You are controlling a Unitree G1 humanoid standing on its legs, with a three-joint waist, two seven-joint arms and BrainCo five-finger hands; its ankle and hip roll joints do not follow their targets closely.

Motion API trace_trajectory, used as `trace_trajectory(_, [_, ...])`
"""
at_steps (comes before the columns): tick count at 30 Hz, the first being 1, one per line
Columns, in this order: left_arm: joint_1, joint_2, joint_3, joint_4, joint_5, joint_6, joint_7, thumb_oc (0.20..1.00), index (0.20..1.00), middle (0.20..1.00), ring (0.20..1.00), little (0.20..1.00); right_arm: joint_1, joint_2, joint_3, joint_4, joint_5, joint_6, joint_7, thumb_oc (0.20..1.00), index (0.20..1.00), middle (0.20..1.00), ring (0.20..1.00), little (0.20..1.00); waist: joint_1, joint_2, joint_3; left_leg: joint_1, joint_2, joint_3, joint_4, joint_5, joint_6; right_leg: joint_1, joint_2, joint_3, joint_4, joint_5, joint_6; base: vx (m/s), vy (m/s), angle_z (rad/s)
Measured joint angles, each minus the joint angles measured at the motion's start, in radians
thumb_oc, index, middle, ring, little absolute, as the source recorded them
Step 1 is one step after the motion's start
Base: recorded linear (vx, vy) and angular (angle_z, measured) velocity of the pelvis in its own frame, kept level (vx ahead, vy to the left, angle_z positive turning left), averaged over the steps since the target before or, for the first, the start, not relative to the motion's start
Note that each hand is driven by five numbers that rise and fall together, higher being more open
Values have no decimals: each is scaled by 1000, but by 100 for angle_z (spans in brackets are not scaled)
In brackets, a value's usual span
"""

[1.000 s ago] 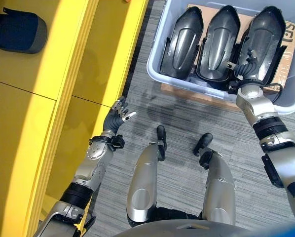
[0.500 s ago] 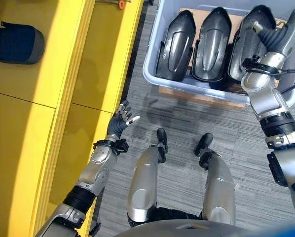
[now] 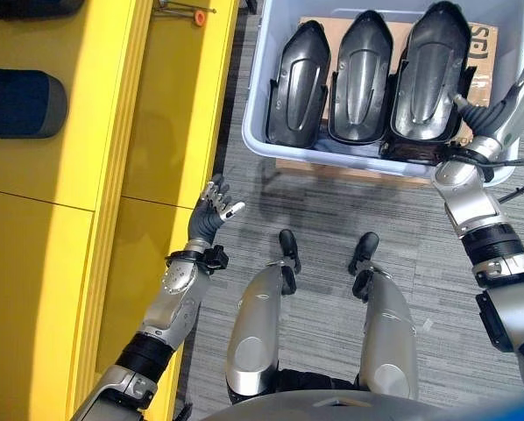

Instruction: Move parts from the plastic box to the shelf.

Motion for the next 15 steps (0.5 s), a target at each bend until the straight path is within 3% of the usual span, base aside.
trace_trajectory(11, [-11,-4,-2,0,-7,4,7,1000,1000,1000,1000,1000,-46,0,11,75,46,-36,54,1000,1000,1000,1000,1000,5,3,0,-48,3,-9,27,-1,-2,-49,-8,-4,28,-24,-3,5,-21,2])
trace_trajectory(15, [-11,-4,-1,10,-10,6,0,1000,1000,1000,1000,1000,-96,0,18,107,40,-35,73,1000,1000,1000,1000,1000,29,5,0,-57,4,-11,41,-6,-4,-64,-15,-4,59,-34,-9,8,0,1])
